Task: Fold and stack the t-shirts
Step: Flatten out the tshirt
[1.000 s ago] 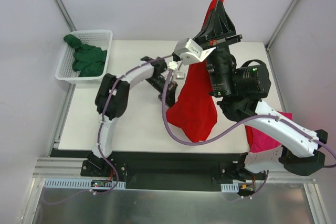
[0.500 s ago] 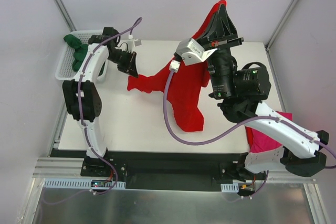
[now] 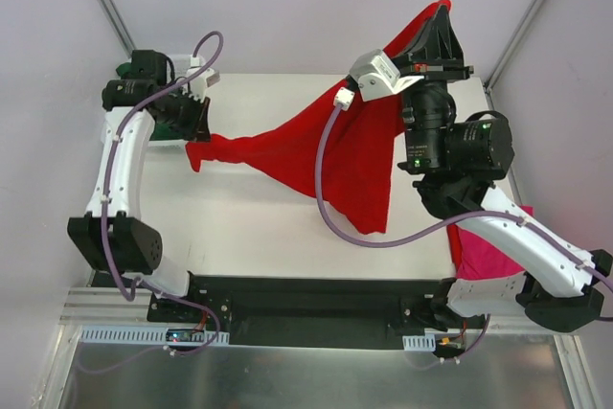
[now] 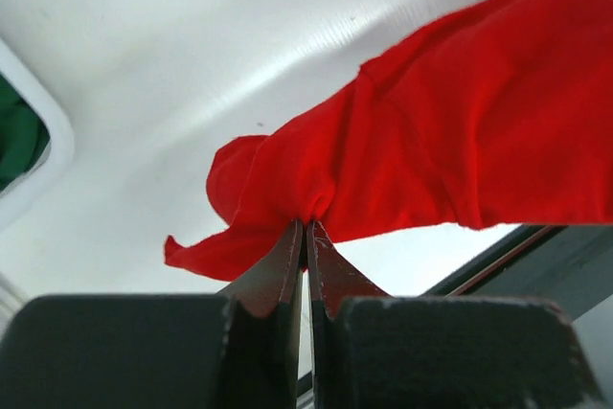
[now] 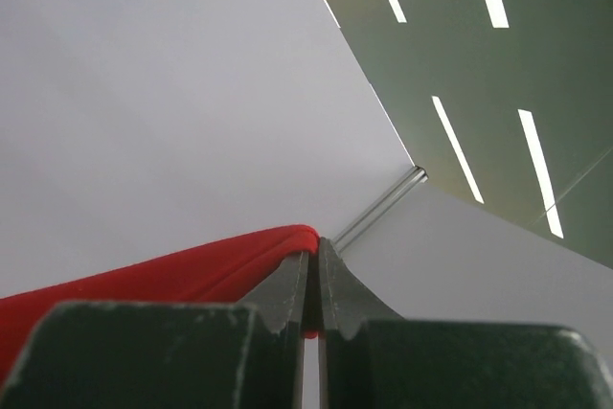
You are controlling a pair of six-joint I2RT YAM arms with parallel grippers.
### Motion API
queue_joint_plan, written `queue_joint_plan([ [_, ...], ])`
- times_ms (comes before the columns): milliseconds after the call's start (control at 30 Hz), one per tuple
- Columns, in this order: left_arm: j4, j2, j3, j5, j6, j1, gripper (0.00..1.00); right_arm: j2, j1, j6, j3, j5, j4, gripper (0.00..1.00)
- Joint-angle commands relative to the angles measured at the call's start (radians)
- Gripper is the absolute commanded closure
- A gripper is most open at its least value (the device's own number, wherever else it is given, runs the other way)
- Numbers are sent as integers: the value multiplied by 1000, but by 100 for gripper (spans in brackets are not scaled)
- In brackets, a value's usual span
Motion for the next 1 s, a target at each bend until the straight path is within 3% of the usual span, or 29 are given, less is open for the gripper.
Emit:
queue_joint_plan([
  [0,-124,-158,-49,-22,117,1,100,-66,9,-949,24,9,51,99],
  [133,-289,-256,-81,52,224,1,100,-93,105,-991,12,21,-22,99],
  [267,-451,-418,-134,98,339,1,100,-81,121,-995,75,46,-18,99],
  [367,-451,-582,-210,-9,432,1,100,-133,139,-997,18,21,-65,99],
  [467,-450,-682,-194,-93,515,-1,100,-129,144,-995,39,-5,-68,99],
  [667,-450,-750,-100,-14,514,1,100,-141,148,-977,84,6,-174,99],
  [767,-450,-732,-48,17,506,1,100,-135,173,-888,122,38,-266,99],
  [900,-429,-718,-61,115,526,1,100,-80,211,-629,240,163,-395,99],
  [967,-315,-726,-174,132,482,-1,100,-86,187,-346,260,193,-582,99],
])
